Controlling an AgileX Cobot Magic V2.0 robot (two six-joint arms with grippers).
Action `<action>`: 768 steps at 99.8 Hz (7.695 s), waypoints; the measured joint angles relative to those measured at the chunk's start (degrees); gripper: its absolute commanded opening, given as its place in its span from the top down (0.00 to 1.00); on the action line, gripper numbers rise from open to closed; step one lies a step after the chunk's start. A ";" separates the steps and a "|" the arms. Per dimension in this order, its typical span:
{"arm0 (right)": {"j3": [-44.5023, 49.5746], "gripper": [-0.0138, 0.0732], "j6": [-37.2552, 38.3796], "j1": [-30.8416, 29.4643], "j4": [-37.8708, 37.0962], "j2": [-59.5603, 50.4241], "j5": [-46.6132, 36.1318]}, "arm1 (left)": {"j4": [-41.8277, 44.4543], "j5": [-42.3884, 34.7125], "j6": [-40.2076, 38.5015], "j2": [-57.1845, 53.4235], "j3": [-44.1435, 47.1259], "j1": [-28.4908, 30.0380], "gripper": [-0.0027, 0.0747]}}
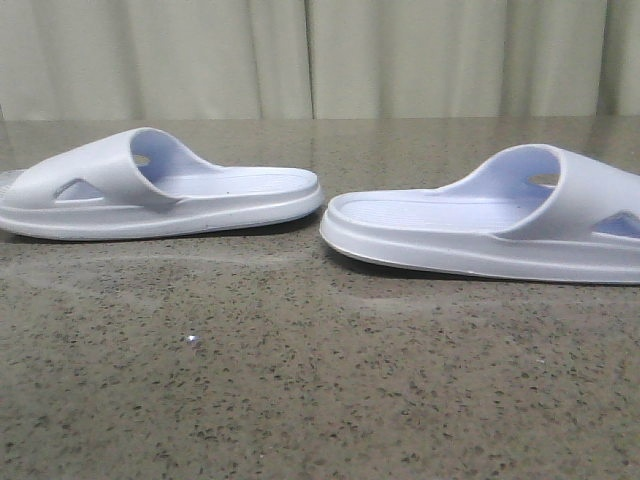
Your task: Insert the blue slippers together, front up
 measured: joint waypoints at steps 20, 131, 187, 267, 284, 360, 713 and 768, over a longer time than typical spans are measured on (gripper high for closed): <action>0.00 0.52 0.00 0.00 0.09 0.15 -0.58 | -1.47 -1.84 0.00 0.13 0.51 0.00 0.35; 0.00 0.52 0.00 0.00 1.15 0.15 -3.28 | -30.44 -18.77 2.01 43.20 -1.83 0.00 0.37; 0.00 0.52 0.11 0.00 1.38 0.15 -4.14 | -32.69 -17.63 2.03 53.67 -7.18 0.00 0.37; 0.00 0.52 0.01 0.00 1.38 0.15 -5.79 | -40.90 -13.61 9.58 57.85 -8.27 0.12 0.49; 0.00 0.52 0.01 0.00 1.38 0.15 -5.87 | -40.90 -11.27 10.19 58.31 -8.15 0.12 0.75; 0.00 0.52 0.01 0.00 1.38 0.15 -6.63 | -59.44 -7.99 34.10 55.91 -7.83 0.12 0.94; -7.95 0.96 11.88 -0.12 24.11 22.67 -30.27 | -75.98 2.23 42.18 42.13 -7.71 0.12 0.94; -17.00 0.96 10.00 -0.12 23.20 23.38 -5.56 | -75.87 8.03 40.92 42.13 -7.71 0.12 0.94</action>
